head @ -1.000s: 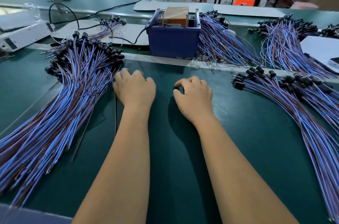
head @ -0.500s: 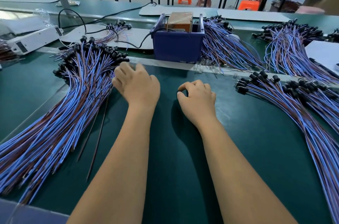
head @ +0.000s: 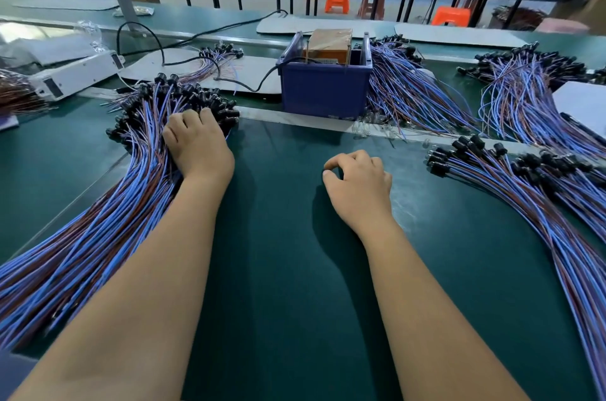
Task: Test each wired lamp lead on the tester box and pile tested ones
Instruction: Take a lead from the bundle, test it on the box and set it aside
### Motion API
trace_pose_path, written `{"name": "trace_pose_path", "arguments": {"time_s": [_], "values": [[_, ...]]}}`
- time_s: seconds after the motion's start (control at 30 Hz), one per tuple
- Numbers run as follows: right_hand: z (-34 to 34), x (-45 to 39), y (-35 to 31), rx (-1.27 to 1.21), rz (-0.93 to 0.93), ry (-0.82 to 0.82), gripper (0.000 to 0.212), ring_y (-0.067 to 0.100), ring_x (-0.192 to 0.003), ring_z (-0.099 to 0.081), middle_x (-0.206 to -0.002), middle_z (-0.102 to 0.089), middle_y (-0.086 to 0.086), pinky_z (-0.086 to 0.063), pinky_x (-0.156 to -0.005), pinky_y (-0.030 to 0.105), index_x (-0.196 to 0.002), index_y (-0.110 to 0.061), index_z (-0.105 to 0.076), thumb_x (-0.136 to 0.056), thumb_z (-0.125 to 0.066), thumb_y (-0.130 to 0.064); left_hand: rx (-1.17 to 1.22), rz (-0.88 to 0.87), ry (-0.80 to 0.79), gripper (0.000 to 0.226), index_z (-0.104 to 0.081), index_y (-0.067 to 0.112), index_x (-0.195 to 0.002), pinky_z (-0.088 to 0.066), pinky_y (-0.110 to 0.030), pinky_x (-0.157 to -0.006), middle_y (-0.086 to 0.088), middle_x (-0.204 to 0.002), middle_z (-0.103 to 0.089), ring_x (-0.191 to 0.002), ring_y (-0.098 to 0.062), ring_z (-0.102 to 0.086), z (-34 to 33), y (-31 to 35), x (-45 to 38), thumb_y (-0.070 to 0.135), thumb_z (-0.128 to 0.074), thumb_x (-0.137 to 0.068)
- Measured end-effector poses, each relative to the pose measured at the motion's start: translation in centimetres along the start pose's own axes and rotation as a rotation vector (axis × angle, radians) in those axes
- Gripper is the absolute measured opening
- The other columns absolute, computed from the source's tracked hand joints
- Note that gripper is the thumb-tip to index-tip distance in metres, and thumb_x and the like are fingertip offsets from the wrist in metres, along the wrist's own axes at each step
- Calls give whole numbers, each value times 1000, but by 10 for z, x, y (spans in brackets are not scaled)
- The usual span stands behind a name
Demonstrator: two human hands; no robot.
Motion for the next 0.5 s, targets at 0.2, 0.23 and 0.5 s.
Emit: {"name": "trace_pose_path", "arguments": {"time_s": [0.2, 0.23, 0.5], "values": [[0, 0, 0, -12, -3, -9, 22, 19, -117, -38, -119, -52, -6, -24, -100, 35, -108, -29, -65, -94, -48, -30, -22, 7, -10, 36, -49, 3, -121, -25, -46, -104, -22, -132, -43, -126, -37, -32, -2, -1, -2, 3, -48, -85], [0, 0, 0, -10, -5, -10, 22, 19, -117, -38, -119, -52, -6, -24, -101, 35, -107, -29, -65, -94, -48, -30, -19, -9, -2, 39, -49, 4, -124, -23, -46, -106, -20, -136, -41, -131, -36, -29, -3, -1, -2, 3, -47, -85], [-1, -2, 0, -37, -23, 7, 21, 19, -116, -38, -119, -52, -6, -23, -97, 34, -105, -29, -66, -94, -48, -31, 57, -85, 0, 40, -48, 12, -121, -21, -45, -104, -10, -138, -49, -140, -26, -22, -5, 1, -4, -1, -44, -83]]}}
Point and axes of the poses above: each hand's wrist, its own x-axis away from the middle knuckle, its own z-axis out of the back of the hand, y = z × x, the point moved 2 cm from there along -x, towards the middle knuckle
